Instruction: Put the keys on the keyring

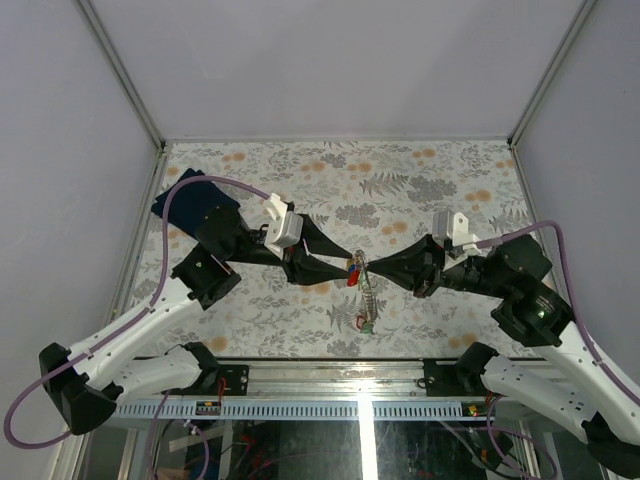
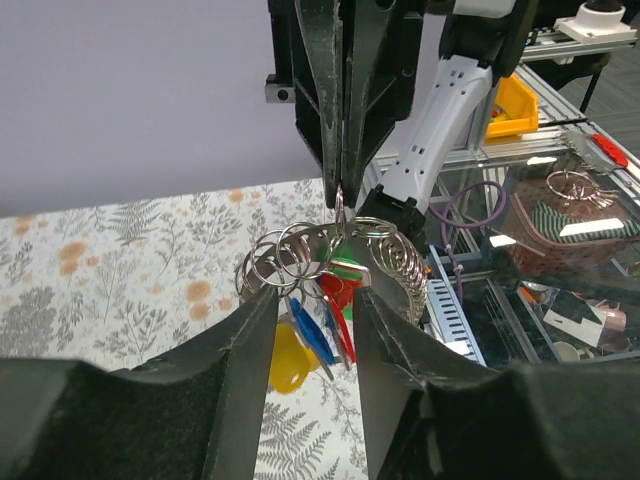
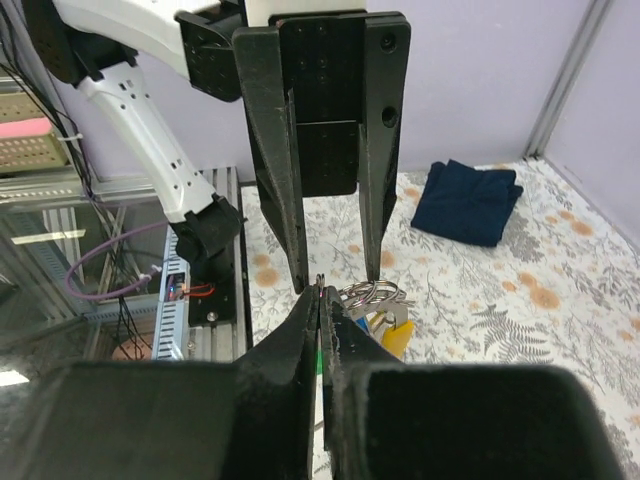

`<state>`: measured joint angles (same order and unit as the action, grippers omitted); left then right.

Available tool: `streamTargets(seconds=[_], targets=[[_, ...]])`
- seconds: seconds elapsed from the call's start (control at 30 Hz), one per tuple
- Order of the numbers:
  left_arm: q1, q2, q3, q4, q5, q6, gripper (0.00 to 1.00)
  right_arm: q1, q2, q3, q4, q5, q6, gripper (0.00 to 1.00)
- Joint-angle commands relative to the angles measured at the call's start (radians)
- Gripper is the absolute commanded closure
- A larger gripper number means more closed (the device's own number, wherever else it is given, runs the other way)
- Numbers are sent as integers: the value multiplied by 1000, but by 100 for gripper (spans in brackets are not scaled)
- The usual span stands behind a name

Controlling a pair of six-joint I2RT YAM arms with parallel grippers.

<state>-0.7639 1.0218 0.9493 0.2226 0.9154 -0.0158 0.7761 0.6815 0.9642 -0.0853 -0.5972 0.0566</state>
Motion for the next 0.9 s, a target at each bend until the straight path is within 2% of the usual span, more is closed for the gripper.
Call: streamTargets(seconds=[0.0,0.17,0.33,0.7,0.87], targets=[[3,-11,10,105,50,-28,64,-3,-20,20,158,-48,42,100],[3,-9,15,112,39,-45,58,-4,-11,22,176,-62,64,100],[-6,-16,13,156,37,-80,57,-3,8,29,177,-43,72,100],[-28,-14,13,167,5,-84,65,-4,33,34,182,-35,79,100],[-32,-3,12,168,-15,-78,73,-3,35,32,194,-66,87,100]])
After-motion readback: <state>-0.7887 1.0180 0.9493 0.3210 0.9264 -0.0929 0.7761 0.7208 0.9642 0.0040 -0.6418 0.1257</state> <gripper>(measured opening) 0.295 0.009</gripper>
